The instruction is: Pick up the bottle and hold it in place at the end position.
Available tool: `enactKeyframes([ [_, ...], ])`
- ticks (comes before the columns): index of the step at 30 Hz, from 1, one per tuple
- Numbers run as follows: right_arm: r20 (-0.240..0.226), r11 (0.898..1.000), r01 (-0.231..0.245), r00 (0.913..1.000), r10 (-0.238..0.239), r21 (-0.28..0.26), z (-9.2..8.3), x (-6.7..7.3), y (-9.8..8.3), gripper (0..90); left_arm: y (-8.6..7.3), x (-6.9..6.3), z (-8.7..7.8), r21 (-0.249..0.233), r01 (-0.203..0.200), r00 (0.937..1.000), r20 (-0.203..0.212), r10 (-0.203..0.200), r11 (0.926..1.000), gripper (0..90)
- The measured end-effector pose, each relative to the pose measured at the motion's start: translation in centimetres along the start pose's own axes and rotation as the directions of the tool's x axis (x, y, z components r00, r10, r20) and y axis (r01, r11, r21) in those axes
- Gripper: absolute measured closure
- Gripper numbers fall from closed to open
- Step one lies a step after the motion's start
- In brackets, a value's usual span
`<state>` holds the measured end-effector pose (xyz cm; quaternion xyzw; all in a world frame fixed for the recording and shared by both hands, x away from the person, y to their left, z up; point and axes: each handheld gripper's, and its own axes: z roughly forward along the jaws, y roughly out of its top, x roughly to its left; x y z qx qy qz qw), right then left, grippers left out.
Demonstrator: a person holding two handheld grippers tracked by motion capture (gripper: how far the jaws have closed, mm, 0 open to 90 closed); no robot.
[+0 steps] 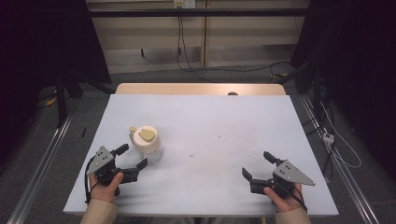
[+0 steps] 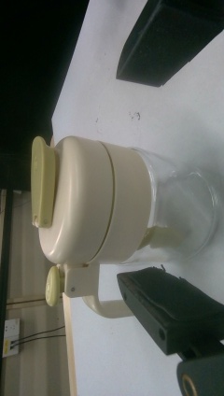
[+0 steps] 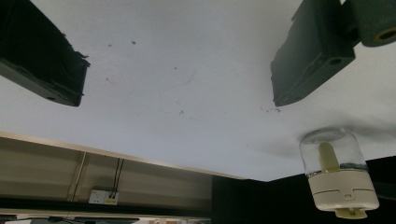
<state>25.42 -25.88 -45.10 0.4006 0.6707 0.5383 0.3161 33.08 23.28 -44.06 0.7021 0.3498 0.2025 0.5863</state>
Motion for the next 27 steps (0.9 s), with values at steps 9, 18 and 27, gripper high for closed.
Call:
enactKeyframes([
  [9,-0.011,1.0,-0.005,0.9999,0.005,-0.001,0.1,0.1,0.0,3.2,-0.1,0.1,0.4,0.02,0.002,0.9999,-0.015,-0.002,0.9998,3.5],
  [18,-0.011,1.0,0.001,0.9999,-0.001,-0.002,0.1,0.1,0.0,3.2,-0.2,0.0,1.3,0.062,0.006,0.9986,-0.053,-0.003,0.9981,3.5],
  [27,-0.011,1.0,0.009,0.9999,-0.009,-0.003,0.1,0.2,0.1,3.2,-0.2,0.5,2.6,0.074,0.036,0.9934,-0.112,-0.028,0.9966,3.5],
])
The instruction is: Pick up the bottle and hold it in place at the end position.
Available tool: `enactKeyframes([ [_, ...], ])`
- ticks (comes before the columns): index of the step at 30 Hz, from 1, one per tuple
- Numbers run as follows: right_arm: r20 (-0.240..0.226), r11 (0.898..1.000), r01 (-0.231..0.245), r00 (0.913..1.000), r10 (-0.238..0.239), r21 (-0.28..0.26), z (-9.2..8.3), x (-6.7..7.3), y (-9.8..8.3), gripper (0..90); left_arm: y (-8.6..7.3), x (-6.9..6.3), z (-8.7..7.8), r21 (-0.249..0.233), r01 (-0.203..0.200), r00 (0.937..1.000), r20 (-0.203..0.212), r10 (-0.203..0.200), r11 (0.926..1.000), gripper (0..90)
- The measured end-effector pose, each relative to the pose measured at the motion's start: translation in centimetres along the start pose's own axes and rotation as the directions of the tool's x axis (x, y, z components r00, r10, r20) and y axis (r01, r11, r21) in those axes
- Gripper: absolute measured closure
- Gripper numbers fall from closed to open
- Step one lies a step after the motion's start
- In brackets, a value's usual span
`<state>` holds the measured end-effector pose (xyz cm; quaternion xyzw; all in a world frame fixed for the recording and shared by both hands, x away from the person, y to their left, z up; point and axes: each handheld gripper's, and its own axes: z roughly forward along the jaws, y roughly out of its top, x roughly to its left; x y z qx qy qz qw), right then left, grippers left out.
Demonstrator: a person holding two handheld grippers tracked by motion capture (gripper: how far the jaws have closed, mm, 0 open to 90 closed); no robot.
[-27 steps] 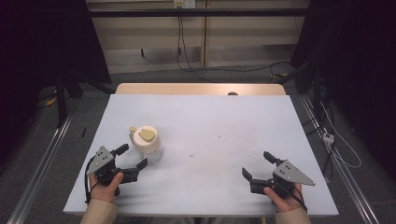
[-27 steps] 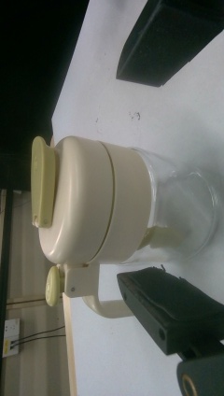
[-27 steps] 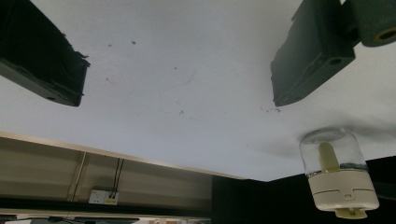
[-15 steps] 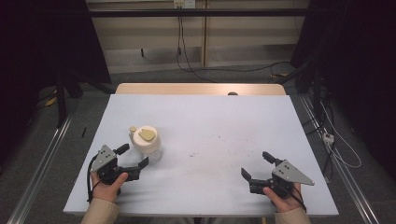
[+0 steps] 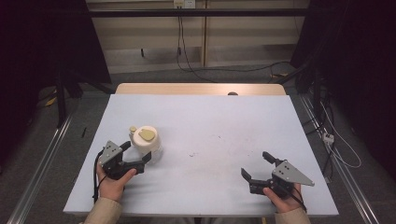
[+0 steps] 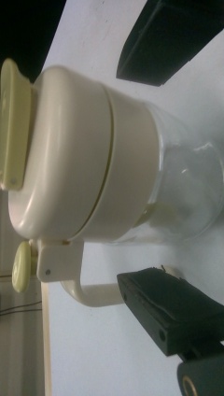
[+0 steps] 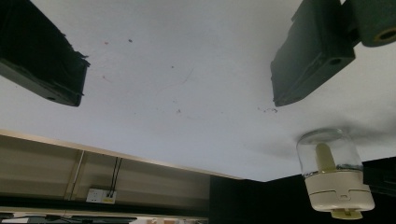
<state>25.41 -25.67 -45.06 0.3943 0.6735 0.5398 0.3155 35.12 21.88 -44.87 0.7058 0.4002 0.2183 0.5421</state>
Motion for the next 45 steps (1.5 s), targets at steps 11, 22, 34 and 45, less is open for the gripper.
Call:
enactKeyframes([
  [11,0.001,1.0,-0.001,1.0,0.001,0.0,0.0,0.0,0.0,3.2,0.2,-0.6,1.4,0.013,-0.011,0.9999,-0.01,0.011,0.9999,3.2],
  [22,-0.005,1.0,0.001,1.0,-0.001,-0.002,0.1,0.1,0.0,3.3,0.2,-1.0,3.0,0.007,0.023,0.9991,-0.037,-0.022,0.9997,2.4],
  [34,-0.009,1.0,0.001,1.0,-0.001,-0.009,0.1,0.1,0.1,3.4,0.5,-1.5,4.4,-0.016,0.011,0.9968,-0.079,-0.012,0.9998,1.5],
  [45,-0.01,1.0,0.002,0.9999,-0.003,-0.008,0.1,0.1,0.1,3.5,0.7,-1.6,4.9,-0.034,0.0,0.995,-0.1,-0.004,0.9994,5.2],
])
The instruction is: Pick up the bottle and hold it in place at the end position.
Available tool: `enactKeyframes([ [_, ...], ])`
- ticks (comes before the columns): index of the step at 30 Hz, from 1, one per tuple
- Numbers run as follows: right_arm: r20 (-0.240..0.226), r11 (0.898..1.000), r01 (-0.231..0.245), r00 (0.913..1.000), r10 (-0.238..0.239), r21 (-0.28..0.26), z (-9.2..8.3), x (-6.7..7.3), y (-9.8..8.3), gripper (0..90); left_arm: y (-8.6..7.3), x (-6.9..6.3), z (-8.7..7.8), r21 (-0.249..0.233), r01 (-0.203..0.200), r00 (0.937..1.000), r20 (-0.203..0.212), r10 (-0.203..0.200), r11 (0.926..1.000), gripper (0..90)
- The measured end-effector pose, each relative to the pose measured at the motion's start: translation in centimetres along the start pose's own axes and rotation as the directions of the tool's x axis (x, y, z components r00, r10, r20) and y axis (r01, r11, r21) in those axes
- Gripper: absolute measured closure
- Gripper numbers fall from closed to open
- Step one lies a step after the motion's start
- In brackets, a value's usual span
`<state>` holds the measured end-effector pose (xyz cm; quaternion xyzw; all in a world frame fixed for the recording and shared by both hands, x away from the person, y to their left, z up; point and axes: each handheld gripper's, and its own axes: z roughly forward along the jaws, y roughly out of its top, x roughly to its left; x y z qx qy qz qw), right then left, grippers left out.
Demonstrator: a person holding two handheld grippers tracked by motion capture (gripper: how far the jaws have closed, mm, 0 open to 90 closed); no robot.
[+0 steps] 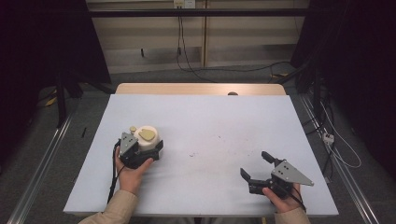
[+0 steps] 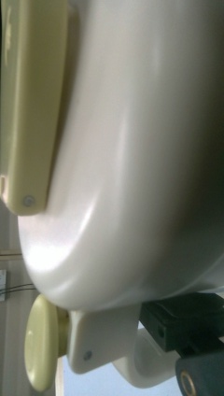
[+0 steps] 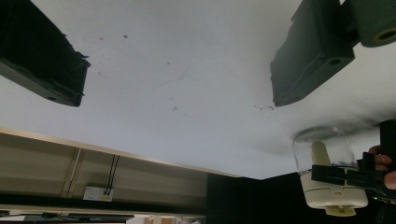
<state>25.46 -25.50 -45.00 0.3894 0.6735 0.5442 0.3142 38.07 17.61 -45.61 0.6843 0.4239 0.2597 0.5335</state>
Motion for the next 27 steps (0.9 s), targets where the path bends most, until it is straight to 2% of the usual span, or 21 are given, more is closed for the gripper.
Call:
enactKeyframes([
  [9,-0.002,1.0,-0.003,1.0,0.003,-0.003,0.0,0.0,0.0,3.5,0.2,-0.1,-0.2,0.0,-0.013,0.9998,-0.012,0.013,0.9999,6.0],
  [13,-0.005,1.0,-0.003,1.0,0.003,-0.004,0.0,0.0,0.0,3.5,0.6,0.1,-0.4,-0.022,0.004,0.9999,-0.015,-0.004,0.9998,6.1],
  [24,-0.005,1.0,0.002,1.0,-0.002,-0.003,0.2,0.1,0.1,3.4,2.0,-0.4,0.0,-0.03,-0.007,0.9996,0.026,0.008,0.9995,6.2],
  [27,-0.008,1.0,0.004,1.0,-0.004,-0.003,0.2,0.1,0.1,3.4,2.3,-0.7,0.3,-0.033,-0.021,0.9991,0.037,0.022,0.9992,6.3],
])
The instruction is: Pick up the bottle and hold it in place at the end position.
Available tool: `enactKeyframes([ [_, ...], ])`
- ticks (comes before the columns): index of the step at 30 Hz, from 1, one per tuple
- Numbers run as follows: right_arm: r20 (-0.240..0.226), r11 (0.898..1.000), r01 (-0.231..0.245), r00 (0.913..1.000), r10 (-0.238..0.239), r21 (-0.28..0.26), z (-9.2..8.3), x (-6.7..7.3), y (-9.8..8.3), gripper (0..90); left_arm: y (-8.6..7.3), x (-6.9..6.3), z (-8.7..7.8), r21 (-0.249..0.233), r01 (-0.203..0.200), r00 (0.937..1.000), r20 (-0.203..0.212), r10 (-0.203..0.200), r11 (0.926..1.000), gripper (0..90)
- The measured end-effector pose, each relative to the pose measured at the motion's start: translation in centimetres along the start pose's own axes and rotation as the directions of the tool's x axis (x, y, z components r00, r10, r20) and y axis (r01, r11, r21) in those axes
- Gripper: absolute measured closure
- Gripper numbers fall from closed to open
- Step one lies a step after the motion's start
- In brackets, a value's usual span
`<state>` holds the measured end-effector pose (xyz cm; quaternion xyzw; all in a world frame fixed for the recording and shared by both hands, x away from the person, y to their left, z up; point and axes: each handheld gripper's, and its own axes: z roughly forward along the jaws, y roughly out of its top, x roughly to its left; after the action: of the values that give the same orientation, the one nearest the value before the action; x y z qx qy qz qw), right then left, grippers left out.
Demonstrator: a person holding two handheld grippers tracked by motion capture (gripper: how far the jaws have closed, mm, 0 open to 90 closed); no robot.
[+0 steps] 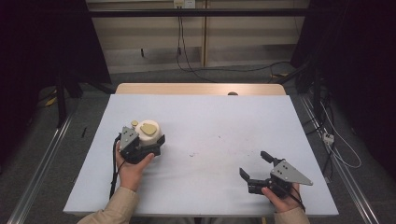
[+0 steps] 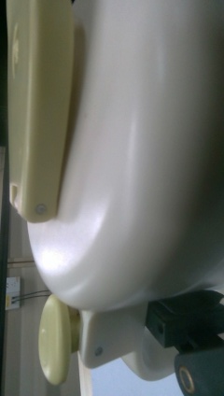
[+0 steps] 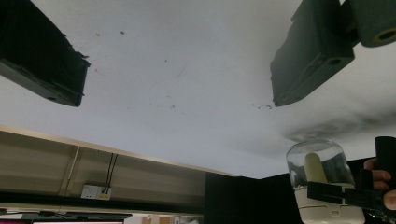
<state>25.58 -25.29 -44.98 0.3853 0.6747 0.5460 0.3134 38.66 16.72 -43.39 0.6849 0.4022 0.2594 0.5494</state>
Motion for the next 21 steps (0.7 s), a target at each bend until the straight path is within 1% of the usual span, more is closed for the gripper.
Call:
enactKeyframes([
  [3,-0.001,1.0,0.003,1.0,-0.003,-0.001,0.1,0.0,0.0,3.5,0.3,-0.4,0.4,0.015,-0.024,0.9997,0.01,0.024,0.9996,6.3],
  [4,-0.002,1.0,0.003,1.0,-0.003,-0.001,0.1,0.0,0.0,3.4,0.4,-0.5,0.6,0.019,-0.025,0.9996,0.015,0.025,0.9995,6.3],
  [6,0.0,1.0,0.001,1.0,-0.001,-0.001,0.1,0.1,0.0,3.4,0.4,-0.7,1.0,0.018,-0.01,0.9994,0.032,0.01,0.9998,6.3],
  [8,-0.002,1.0,0.0,1.0,0.0,0.001,0.1,0.0,0.0,3.5,0.5,-0.9,1.3,0.024,-0.024,0.9989,0.041,0.023,0.9994,6.3],
  [11,-0.001,1.0,-0.003,1.0,0.003,-0.003,0.1,0.0,0.0,3.5,0.5,-1.3,1.9,0.027,-0.025,0.9985,0.05,0.023,0.9993,6.3],
  [13,0.001,1.0,-0.006,1.0,0.006,-0.005,0.1,0.0,0.0,3.5,0.6,-1.5,2.3,0.026,-0.032,0.998,0.056,0.031,0.9991,6.3],
  [17,0.003,1.0,-0.005,1.0,0.005,-0.007,0.1,-0.1,0.0,3.5,0.9,-1.7,2.9,0.016,-0.026,0.9976,0.064,0.025,0.9995,6.3],
  [20,0.004,1.0,-0.007,1.0,0.007,-0.007,0.1,-0.1,0.0,3.5,1.0,-1.8,3.2,0.02,-0.035,0.9972,0.066,0.034,0.9992,6.4],
  [21,0.004,1.0,-0.007,1.0,0.007,-0.007,0.1,-0.1,0.0,3.5,1.0,-1.9,3.4,0.019,-0.028,0.9974,0.066,0.027,0.9994,6.3],
])
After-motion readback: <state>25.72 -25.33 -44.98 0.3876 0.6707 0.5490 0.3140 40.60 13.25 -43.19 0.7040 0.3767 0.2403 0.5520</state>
